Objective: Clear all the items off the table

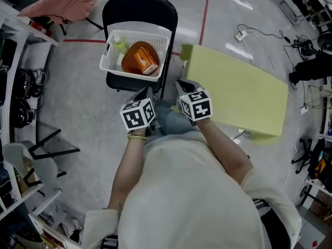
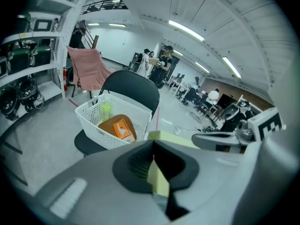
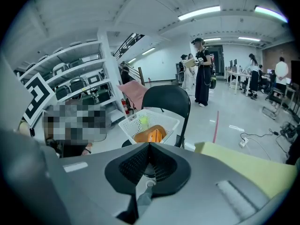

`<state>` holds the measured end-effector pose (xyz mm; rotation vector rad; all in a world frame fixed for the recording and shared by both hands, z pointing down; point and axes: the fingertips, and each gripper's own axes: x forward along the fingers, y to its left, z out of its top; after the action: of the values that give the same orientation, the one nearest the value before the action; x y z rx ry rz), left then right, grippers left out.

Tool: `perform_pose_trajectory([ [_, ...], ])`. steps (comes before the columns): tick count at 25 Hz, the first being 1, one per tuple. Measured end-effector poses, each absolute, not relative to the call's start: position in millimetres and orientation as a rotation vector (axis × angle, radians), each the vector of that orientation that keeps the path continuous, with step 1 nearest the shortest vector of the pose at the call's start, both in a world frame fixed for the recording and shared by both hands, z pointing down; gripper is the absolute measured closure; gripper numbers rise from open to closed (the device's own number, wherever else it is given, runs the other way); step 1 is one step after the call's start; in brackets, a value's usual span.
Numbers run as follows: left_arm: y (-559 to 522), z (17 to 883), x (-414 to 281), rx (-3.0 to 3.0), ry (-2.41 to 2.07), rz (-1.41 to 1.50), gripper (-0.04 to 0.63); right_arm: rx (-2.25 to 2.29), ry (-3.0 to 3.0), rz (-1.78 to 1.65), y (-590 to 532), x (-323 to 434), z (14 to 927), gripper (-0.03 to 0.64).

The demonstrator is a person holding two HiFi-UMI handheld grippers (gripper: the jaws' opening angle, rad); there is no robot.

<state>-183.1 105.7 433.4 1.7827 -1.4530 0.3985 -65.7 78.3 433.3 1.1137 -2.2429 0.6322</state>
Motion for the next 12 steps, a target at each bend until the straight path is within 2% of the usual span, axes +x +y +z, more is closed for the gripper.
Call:
perform_pose_trajectory([
  [12,142.7,426.2,-138.0,1.868,-1.367,0.464,0.586,1.258,-2.225,0.656,123.4,-11.8,413.5,0.618],
])
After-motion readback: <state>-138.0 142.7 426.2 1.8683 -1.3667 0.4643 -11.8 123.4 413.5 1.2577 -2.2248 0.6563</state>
